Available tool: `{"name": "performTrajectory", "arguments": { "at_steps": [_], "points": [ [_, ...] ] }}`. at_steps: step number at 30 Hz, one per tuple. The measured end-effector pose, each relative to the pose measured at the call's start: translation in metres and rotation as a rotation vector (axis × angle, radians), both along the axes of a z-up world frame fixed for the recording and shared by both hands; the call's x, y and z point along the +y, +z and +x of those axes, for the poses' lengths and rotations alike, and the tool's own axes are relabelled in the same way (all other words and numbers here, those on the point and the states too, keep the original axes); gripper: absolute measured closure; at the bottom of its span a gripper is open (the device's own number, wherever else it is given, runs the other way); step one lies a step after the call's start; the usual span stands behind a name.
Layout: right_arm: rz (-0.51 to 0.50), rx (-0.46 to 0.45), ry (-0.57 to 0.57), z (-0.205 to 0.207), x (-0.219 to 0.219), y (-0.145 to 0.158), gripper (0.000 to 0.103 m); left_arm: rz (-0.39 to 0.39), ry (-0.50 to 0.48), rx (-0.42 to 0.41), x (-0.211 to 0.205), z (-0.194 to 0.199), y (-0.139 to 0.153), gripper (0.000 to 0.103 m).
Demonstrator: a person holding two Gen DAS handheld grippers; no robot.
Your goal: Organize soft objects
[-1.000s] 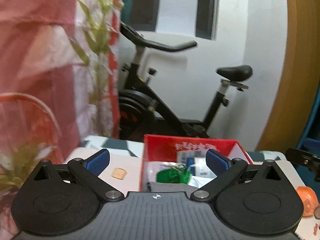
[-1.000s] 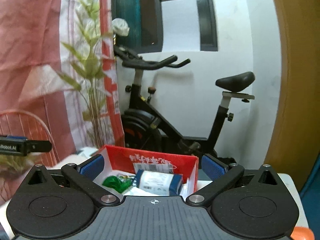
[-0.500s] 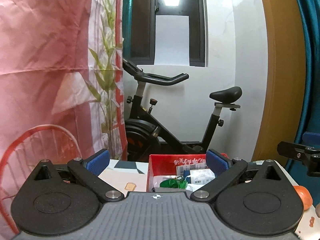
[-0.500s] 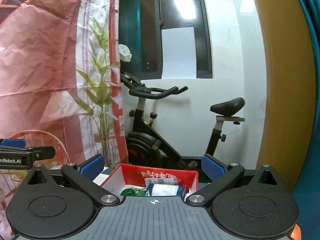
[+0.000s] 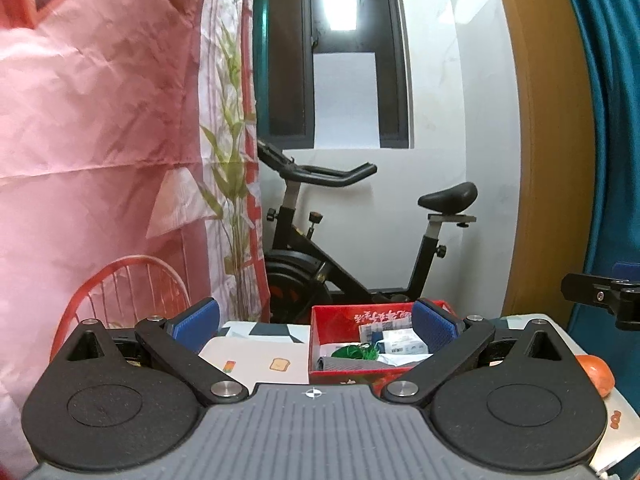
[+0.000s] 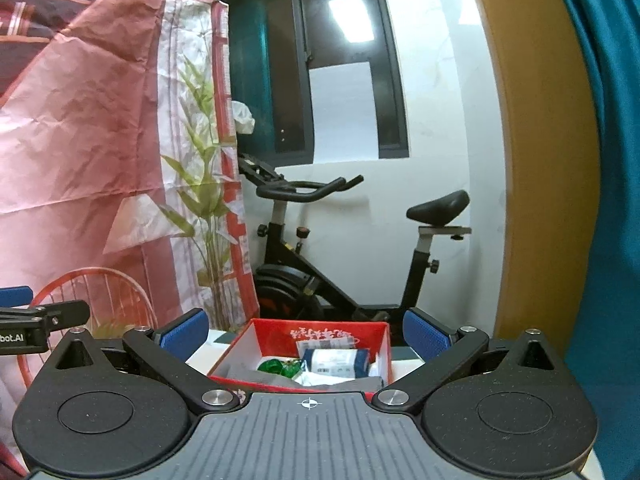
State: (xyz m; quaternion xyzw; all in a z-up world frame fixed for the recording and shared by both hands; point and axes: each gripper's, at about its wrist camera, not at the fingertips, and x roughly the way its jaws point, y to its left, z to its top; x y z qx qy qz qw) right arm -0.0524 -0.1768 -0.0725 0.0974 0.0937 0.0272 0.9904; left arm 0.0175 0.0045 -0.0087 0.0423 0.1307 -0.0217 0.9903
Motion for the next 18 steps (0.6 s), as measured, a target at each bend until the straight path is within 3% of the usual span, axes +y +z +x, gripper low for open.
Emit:
{"name": "performTrajectory", "arguments": {
  "at_steps": [18],
  "points": [
    [-0.015,0.005,-0.018,-0.013,0.005,0.005,0.0,-0.014,0.009,-0.003,0.003,-0.01,0.002,0.0]
  ]
}}
